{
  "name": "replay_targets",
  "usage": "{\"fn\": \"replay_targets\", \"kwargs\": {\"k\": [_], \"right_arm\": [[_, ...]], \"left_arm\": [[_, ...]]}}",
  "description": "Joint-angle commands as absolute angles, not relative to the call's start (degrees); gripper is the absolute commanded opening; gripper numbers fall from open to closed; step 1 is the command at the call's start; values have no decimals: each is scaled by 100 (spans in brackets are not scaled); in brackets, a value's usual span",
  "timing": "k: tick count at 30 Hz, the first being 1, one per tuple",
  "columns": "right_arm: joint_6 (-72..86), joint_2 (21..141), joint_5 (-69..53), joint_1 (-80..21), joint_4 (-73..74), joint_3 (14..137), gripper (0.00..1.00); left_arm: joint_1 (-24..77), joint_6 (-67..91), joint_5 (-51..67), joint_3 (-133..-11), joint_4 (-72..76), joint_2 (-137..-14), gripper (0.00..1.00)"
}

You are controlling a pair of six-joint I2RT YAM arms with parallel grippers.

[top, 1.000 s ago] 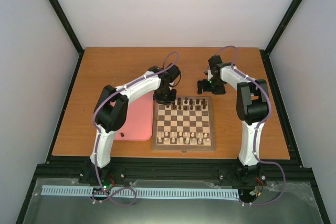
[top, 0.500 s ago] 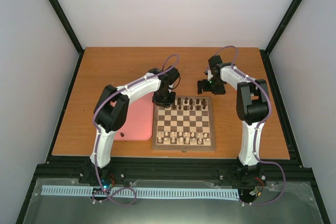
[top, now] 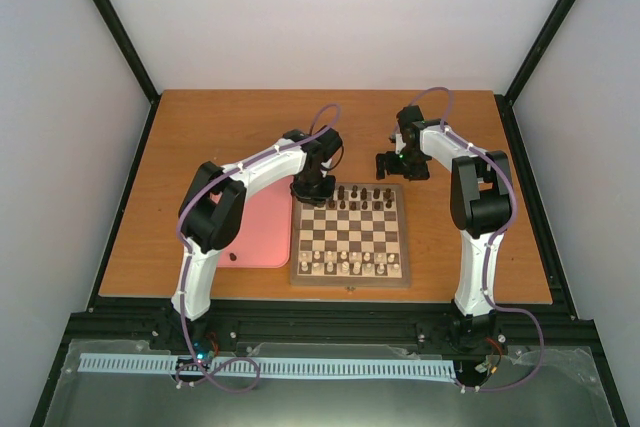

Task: Set up the chess pieces on the board
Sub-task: Place the chess piece on the chessboard, then pick up the chess piece from the storage box.

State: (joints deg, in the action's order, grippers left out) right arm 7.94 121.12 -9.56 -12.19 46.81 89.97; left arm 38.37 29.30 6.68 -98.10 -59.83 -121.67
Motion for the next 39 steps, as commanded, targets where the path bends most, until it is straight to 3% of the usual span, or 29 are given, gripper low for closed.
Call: {"fn": "replay_targets", "kwargs": {"k": [1, 3, 7, 21, 25, 27, 30, 39], "right_arm": [[765, 12146, -960, -1200, 4676, 9072, 100], [765, 12151, -959, -1197, 4675, 9064, 100], [765, 12153, -959, -1199, 4670, 9051, 100], [751, 12129, -945, -1204, 4674, 9036, 100], [765, 12138, -938, -1203, 4676, 9040, 100], [765, 12132, -930, -1204, 4675, 9037, 100], [772, 12104, -905, -1204, 4667, 9021, 100], [795, 11973, -875, -1211, 4632, 8902, 100]], "left_arm": [[3876, 2875, 754, -9984, -5964, -12169, 17], [3876, 2870, 764, -9992, -5958, -12179, 17], [3876, 2874, 686, -9994, -5969, -12173, 27], [3876, 2815, 361, -10043, -6329, -11599, 28], [3876, 2778, 191, -10006, -6500, -11131, 39], [3876, 2792, -6, -9905, -6576, -10829, 55], [3876, 2799, -366, -9652, -6717, -10395, 67], [3697, 3469, -598, -8198, -6897, -8816, 82]]}}
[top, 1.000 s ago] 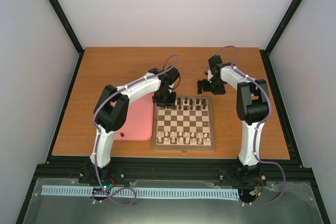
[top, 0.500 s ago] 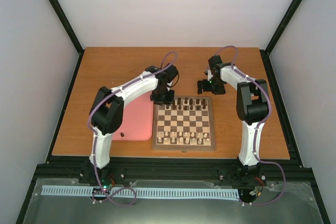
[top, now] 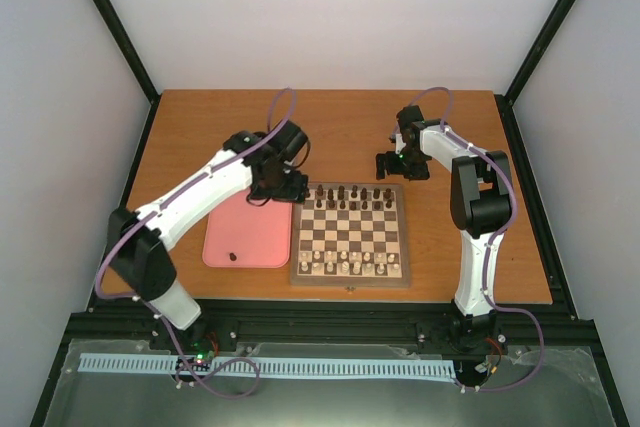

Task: Set up the chess pieces on the board
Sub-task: Pick up the chess piece from the storage box.

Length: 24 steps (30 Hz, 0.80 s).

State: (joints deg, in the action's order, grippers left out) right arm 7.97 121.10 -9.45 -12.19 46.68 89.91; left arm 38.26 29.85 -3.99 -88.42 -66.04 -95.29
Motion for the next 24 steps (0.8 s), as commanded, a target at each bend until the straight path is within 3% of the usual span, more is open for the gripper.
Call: {"fn": "replay_targets", "kwargs": {"k": [1, 5, 11, 15, 24], "right_arm": [[799, 11962, -878, -1211, 4631, 8894, 100], [805, 11919, -875, -1222, 4626, 8875, 100], [808, 11927, -931, -1247, 4640, 8914, 100], [804, 11925, -968, -1263, 4631, 8906, 100], [800, 11864, -971, -1274, 4616, 8868, 100]], "left_arm": [[3598, 3623, -566, -7946, -6957, -8589, 83], [3141, 4404, -482, -6944, -7278, -7678, 86], [2776, 5112, -103, -5743, -7309, -6923, 82], [2570, 5115, -25, -5214, -7022, -6793, 82], [2225, 4874, 324, -4654, -6007, -7323, 67]]}}
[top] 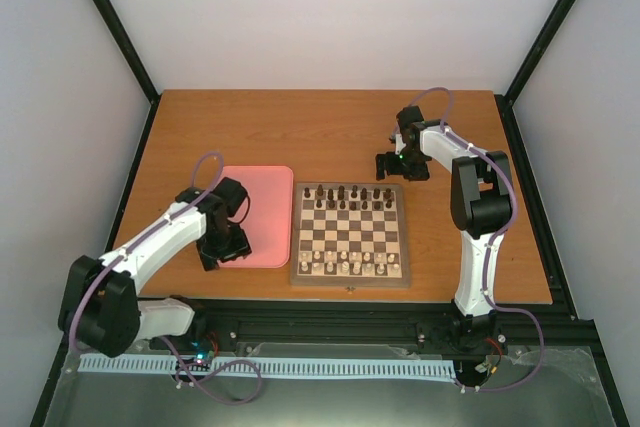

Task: Set up the chess pieces on the board
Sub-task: Pick up the chess piece from the storage box.

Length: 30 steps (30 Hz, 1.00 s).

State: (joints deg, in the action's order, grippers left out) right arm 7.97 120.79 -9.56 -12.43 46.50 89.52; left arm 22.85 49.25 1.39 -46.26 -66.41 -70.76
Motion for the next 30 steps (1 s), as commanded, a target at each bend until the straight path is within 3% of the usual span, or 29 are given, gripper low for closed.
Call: {"fn": "replay_targets", "kwargs": {"k": [1, 8, 19, 30], "right_arm": [[804, 11862, -968, -1269, 4615, 8867, 100], [770, 11853, -926, -1270, 4636, 8867, 100], [764, 11894, -902, -1274, 4648, 8878, 100], [756, 11909, -884, -1274, 4649, 8880, 100]], "left_arm": [[2224, 4839, 330, -4686, -5943, -7423, 64], [2081, 4673, 438, -4612, -5620, -7897, 41], [1897, 4603, 513, -4272, -5576, -7753, 39], [1766, 4454, 448, -4366, -5500, -7976, 30]]}}
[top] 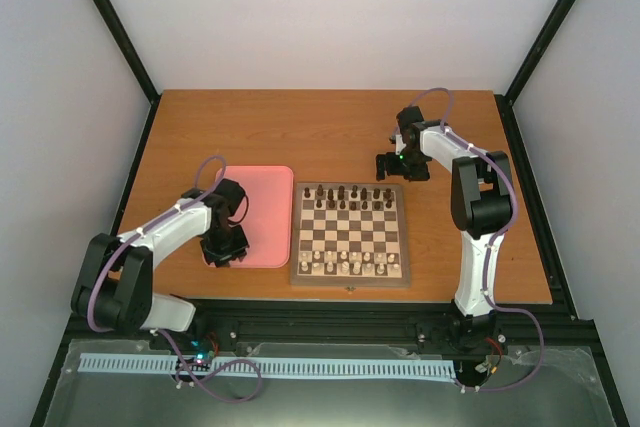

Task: Set up the chess pieces on the board
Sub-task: Pick up the chess piece from the storage box.

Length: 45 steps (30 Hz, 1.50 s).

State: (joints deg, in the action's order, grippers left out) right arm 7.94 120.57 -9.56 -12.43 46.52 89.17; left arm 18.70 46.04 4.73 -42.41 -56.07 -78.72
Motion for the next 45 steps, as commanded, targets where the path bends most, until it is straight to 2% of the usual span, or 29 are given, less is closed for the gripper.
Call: {"fn": "replay_targets", "kwargs": {"k": [1, 8, 15, 20, 29, 33, 38, 45], "right_arm": [[756, 11909, -881, -1270, 4643, 8884, 100], [756, 11927, -881, -1274, 4649, 8899, 100], [760, 11927, -839, -1272, 4667, 8917, 100], [755, 11934, -825, -1274, 4658, 8905, 100], [871, 11685, -527, -1241, 4580, 8824, 100], [978, 11104, -111, -1210, 4312, 8619, 100], [1029, 10384, 287, -1160, 3965, 8641, 100], [1048, 10068, 471, -1151, 3931, 8618, 100]], "left_arm": [[1724, 4420, 441, -4387, -5507, -7990, 30], [1416, 4134, 380, -4483, -5471, -8146, 29], [1394, 4042, 468, -4589, -5389, -8313, 15], [1396, 3941, 587, -4773, -5412, -8311, 1], [1604, 3551, 902, -5842, -6007, -8366, 1], [1932, 3646, 879, -6346, -6046, -8510, 1], [2399, 3691, 1028, -6828, -5874, -9011, 1], [2870, 3592, 1209, -7556, -5614, -9909, 1]]}}
